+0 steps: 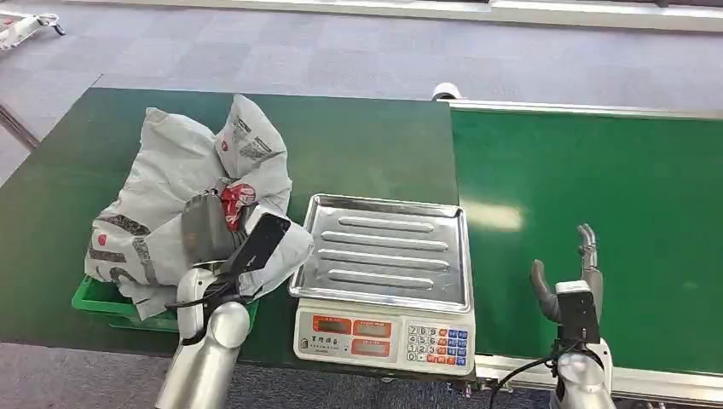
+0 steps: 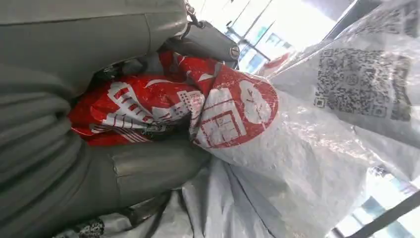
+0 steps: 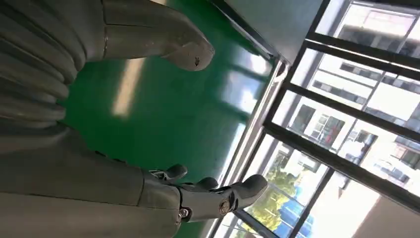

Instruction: Moved the parcel from conveyor to table for the left to box.

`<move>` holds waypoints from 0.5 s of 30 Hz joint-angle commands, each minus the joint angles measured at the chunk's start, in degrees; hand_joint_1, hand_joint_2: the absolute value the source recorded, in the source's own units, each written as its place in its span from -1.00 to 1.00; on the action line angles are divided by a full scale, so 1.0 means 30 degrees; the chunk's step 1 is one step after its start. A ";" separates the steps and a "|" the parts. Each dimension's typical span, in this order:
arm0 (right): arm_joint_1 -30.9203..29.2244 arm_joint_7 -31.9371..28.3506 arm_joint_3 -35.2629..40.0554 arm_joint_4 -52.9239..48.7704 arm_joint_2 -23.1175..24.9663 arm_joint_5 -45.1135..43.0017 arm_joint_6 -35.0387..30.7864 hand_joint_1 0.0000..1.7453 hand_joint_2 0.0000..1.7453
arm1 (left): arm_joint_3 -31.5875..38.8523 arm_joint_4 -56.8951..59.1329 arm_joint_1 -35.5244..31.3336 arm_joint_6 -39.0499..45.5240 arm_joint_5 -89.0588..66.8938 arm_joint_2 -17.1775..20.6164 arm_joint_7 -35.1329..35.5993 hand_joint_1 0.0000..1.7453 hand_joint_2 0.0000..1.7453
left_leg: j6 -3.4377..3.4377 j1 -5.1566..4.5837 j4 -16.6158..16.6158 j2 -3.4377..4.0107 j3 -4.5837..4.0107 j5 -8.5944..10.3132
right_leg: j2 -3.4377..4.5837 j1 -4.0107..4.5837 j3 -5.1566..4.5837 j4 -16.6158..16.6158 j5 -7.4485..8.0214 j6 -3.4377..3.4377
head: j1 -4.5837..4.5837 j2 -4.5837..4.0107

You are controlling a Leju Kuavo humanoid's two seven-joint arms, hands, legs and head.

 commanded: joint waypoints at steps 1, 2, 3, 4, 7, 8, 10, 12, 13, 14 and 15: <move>-0.0789 0.0072 0.0343 0.1101 -0.0085 0.0151 0.0058 -1.00 1.00 | 0.1162 0.1774 0.0186 0.0553 -0.0804 0.0617 0.0688 1.00 1.00 | -0.0005 0.0007 -0.0045 0.0068 0.0084 -0.0009 | 0.0045 0.0013 0.0072 -0.0053 0.0007 -0.0019 | 0.0007 0.0000; -0.0783 0.0072 0.0355 0.1101 -0.0074 0.0163 0.0057 -1.00 1.00 | 0.1159 0.1680 0.0223 0.0552 -0.0805 0.0604 0.0688 1.00 1.00 | -0.0005 0.0001 -0.0041 0.0068 0.0073 -0.0008 | 0.0048 0.0006 0.0056 -0.0041 0.0004 -0.0016 | 0.0007 0.0000; -0.0783 0.0072 0.0355 0.1101 -0.0074 0.0163 0.0057 -1.00 1.00 | 0.1159 0.1680 0.0223 0.0552 -0.0805 0.0604 0.0688 1.00 1.00 | -0.0004 0.0001 -0.0025 0.0051 0.0046 -0.0009 | 0.0035 0.0004 0.0033 -0.0025 -0.0001 -0.0010 | 0.0007 0.0000; -0.0841 0.0072 0.0413 0.1155 -0.0028 0.0213 0.0090 -1.00 1.00 | 0.1078 0.1443 0.0299 0.0600 -0.0901 0.0579 0.0663 1.00 1.00 | -0.0006 0.0002 -0.0045 0.0071 0.0083 -0.0012 | 0.0046 0.0008 0.0066 -0.0044 0.0001 -0.0019 | 0.0007 0.0000; -0.0821 0.0072 0.0472 0.1171 0.0022 0.0283 0.0094 -1.00 1.00 | 0.1144 0.1477 0.0384 0.0915 -0.1496 0.0584 0.1095 -1.00 1.00 | -0.0007 -0.0003 -0.0039 0.0071 0.0070 -0.0011 | 0.0047 0.0002 0.0050 -0.0031 0.0000 -0.0018 | 0.0007 0.0000; -0.0739 0.0072 0.0520 0.1110 0.0038 0.0286 0.0141 -1.00 1.00 | 0.1287 0.1566 0.0438 0.1332 -0.1489 0.0528 0.1102 -1.00 1.00 | -0.0006 0.0006 -0.0030 0.0060 0.0054 -0.0010 | 0.0038 0.0011 0.0045 -0.0033 0.0002 -0.0016 | 0.0007 0.0000; -0.0701 0.0072 0.0549 0.1085 0.0060 0.0283 0.0110 -1.00 1.00 | 0.1417 0.1554 0.0485 0.1873 -0.1422 0.0483 0.0983 -1.00 1.00 | -0.0007 0.0010 -0.0040 0.0070 0.0074 -0.0013 | 0.0045 0.0016 0.0065 -0.0048 0.0004 -0.0019 | 0.0000 0.0000; -0.0725 0.0072 0.0608 0.1141 0.0059 0.0283 0.0066 -1.00 1.00 | 0.1535 0.1637 0.0419 0.2790 -0.1019 0.0408 0.0495 -1.00 1.00 | -0.0005 0.0002 -0.0025 0.0045 0.0046 -0.0010 | 0.0027 0.0006 0.0040 -0.0025 -0.0003 -0.0013 | 0.0007 0.0000; -0.0771 0.0072 0.0635 0.1190 0.0066 0.0305 0.0051 -1.00 1.00 | 0.1588 0.1613 0.0366 0.2932 -0.0917 0.0390 0.0445 -1.00 1.00 | -0.0006 0.0005 -0.0042 0.0063 0.0077 -0.0013 | 0.0037 0.0011 0.0067 -0.0044 -0.0001 -0.0021 | 0.0007 0.0000; -0.0824 0.0072 0.0643 0.1247 0.0086 0.0258 0.0034 -1.00 1.00 | 0.1654 0.1405 0.0363 0.4236 -0.0763 0.0308 -0.0061 -1.00 1.00 | -0.0009 0.0009 -0.0030 0.0058 0.0060 -0.0013 | 0.0035 0.0014 0.0052 -0.0032 -0.0001 -0.0019 | 0.0000 0.0000; -0.0868 0.0072 0.0703 0.1318 0.0101 0.0228 -0.0046 -1.00 1.00 | 0.1672 0.1635 0.0178 0.5148 -0.0078 0.0272 -0.0732 -1.00 1.00 | -0.0006 0.0000 -0.0020 0.0042 0.0036 -0.0009 | 0.0026 0.0004 0.0028 -0.0017 -0.0003 -0.0012 | 0.0007 0.0000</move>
